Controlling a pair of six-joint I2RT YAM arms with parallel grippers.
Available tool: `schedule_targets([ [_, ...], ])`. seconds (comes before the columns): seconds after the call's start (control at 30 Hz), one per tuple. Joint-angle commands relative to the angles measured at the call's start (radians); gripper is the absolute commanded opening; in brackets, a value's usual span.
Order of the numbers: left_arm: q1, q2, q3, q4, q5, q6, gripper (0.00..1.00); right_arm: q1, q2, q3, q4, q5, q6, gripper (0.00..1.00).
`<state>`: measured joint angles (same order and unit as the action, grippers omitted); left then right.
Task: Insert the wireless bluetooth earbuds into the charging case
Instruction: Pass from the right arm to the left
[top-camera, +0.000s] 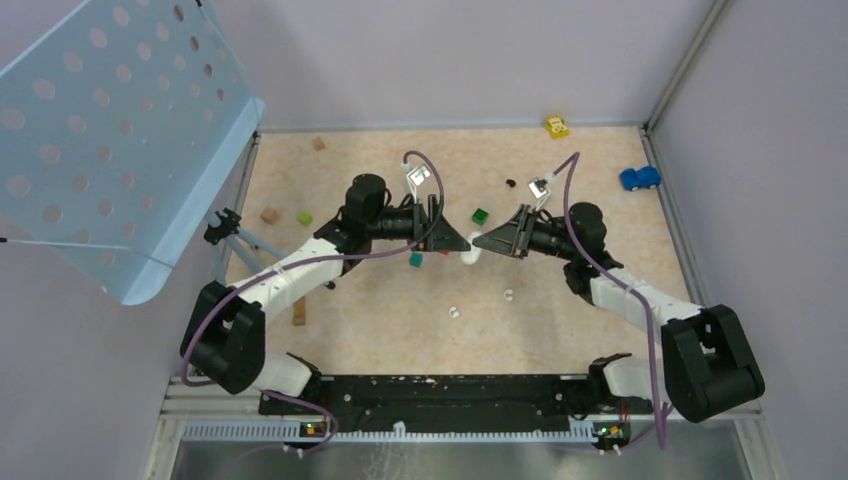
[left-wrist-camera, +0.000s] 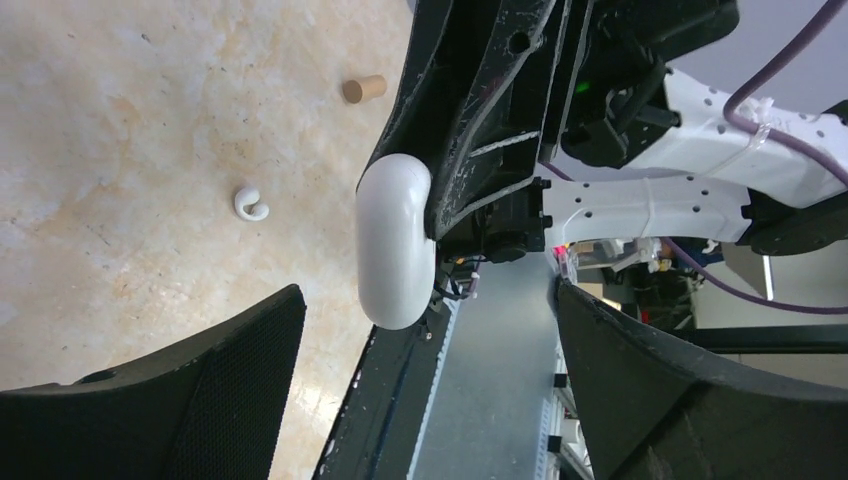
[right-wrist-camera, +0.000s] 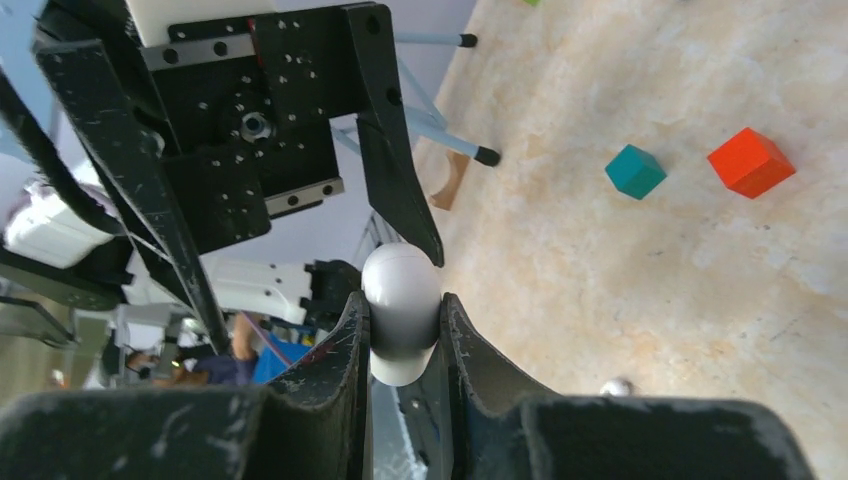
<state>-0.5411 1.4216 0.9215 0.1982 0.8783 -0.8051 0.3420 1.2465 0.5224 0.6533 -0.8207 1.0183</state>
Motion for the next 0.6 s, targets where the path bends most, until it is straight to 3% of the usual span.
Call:
schedule_targets([
  [0.0,0.004,-0.026,0.043,-0.098,0.019,0.140,0.99,-0.006,0.004,0.118,-0.193,-0.078,-0.218,0.00],
  [0.13,0.006,0.019,0.065,-0.142,0.062,0.130,0.98,-0.005,0.003,0.160,-0.281,-0.098,-0.310,0.00],
  [0.2,0.007,0.032,0.054,-0.111,0.079,0.097,0.92,-0.005,0.011,0.160,-0.250,-0.119,-0.294,0.00],
  [0.33,0.008,0.032,0.010,0.002,0.091,0.029,0.79,-0.005,0.031,0.149,-0.159,-0.169,-0.231,0.00],
  [0.57,0.009,0.078,-0.069,0.282,0.187,-0.169,0.67,-0.006,0.026,0.127,-0.081,-0.193,-0.174,0.00],
])
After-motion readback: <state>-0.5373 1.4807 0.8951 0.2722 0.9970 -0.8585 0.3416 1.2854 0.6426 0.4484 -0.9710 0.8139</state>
